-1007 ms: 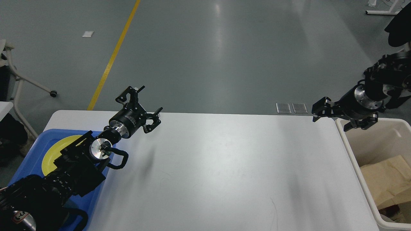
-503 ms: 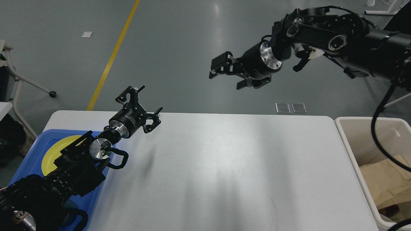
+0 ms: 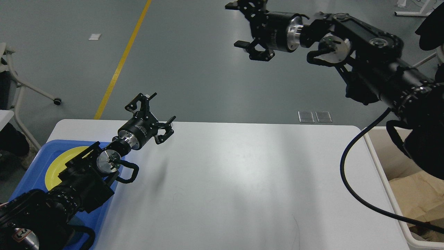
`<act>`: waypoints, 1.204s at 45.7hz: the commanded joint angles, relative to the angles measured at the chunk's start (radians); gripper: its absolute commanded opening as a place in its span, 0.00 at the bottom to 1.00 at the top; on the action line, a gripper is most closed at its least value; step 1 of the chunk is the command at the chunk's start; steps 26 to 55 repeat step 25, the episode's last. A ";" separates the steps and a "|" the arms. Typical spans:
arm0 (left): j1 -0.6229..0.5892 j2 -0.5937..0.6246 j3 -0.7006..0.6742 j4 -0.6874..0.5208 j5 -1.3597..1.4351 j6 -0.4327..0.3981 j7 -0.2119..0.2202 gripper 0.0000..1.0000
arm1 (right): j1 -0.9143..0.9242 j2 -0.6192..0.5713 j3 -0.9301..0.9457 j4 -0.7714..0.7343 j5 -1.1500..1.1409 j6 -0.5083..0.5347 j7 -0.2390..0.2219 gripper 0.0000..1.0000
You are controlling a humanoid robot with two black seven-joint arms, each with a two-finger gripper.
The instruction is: Tidy desktop
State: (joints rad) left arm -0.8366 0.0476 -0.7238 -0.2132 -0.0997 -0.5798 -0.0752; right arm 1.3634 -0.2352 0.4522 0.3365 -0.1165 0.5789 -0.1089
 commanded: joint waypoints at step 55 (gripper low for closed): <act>-0.001 0.000 0.000 0.000 0.000 0.000 0.000 0.97 | -0.452 -0.006 0.545 -0.014 0.179 -0.073 0.112 1.00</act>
